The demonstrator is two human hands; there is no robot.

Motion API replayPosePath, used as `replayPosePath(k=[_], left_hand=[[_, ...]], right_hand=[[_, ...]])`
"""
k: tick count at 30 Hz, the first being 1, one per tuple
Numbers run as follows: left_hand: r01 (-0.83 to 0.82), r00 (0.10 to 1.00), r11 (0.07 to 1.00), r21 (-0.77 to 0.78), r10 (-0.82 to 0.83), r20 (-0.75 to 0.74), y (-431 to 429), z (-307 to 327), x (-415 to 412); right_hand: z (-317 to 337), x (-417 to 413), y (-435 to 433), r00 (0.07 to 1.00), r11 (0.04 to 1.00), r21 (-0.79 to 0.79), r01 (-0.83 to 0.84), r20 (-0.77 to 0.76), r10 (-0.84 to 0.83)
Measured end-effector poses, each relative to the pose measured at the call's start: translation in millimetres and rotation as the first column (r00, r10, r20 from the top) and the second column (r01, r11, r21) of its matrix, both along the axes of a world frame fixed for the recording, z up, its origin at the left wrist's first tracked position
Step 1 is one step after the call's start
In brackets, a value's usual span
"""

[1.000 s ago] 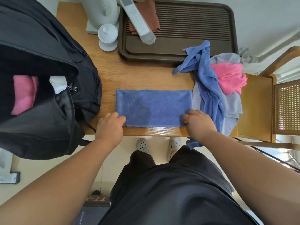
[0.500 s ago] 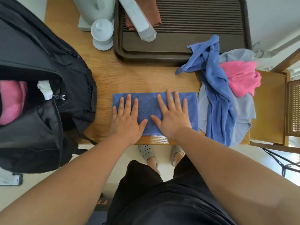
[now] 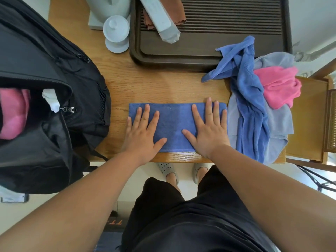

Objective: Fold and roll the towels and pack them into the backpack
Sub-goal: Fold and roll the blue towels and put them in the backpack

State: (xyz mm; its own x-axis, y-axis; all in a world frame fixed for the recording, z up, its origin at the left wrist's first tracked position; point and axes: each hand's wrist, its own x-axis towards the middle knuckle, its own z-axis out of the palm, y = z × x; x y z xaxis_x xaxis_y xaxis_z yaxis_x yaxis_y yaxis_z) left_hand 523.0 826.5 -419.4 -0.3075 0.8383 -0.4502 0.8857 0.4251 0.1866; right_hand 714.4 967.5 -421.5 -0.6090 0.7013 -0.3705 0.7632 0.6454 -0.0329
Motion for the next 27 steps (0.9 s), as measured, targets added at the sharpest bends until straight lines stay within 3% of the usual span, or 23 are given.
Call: replayPosePath(k=[5,9,13,15,18,19,24,27], left_hand=[[-0.347,0.938,0.919,0.189,0.341,0.061,-14,20,6],[-0.545,0.838,0.824,0.155,0.532,0.120,-10,25,7],[-0.732,0.680,0.672,0.113,0.710,0.182,9,25,-3],[-0.826,0.553,0.561,0.060,0.783,0.284,18,24,-9],[-0.941,0.227,0.319,-0.113,0.843,0.487,25,25,-14],[-0.949,0.164,0.277,-0.152,0.843,0.511,26,27,-15],[-0.946,0.105,0.260,-0.194,0.811,0.576,23,38,-16],[-0.907,0.202,0.383,-0.175,0.760,0.618,20,49,-9]], right_hand=[[11,-37,-26,0.988,0.996,0.024,-0.086,-0.125,0.088],[-3,-49,-36,0.993,0.996,-0.013,-0.087,-0.083,0.085],[-12,-46,-36,0.997,0.998,-0.014,-0.062,-0.046,0.062],[-10,-48,-36,0.996,0.997,-0.016,-0.070,-0.047,0.070],[-10,-47,-35,0.997,0.998,-0.023,-0.066,-0.034,0.065],[-9,-48,-35,0.997,0.997,-0.029,-0.066,-0.029,0.065],[-6,-49,-32,0.996,0.994,-0.068,-0.088,-0.017,0.087],[-3,-48,-29,0.996,0.987,-0.135,-0.091,-0.010,0.091]])
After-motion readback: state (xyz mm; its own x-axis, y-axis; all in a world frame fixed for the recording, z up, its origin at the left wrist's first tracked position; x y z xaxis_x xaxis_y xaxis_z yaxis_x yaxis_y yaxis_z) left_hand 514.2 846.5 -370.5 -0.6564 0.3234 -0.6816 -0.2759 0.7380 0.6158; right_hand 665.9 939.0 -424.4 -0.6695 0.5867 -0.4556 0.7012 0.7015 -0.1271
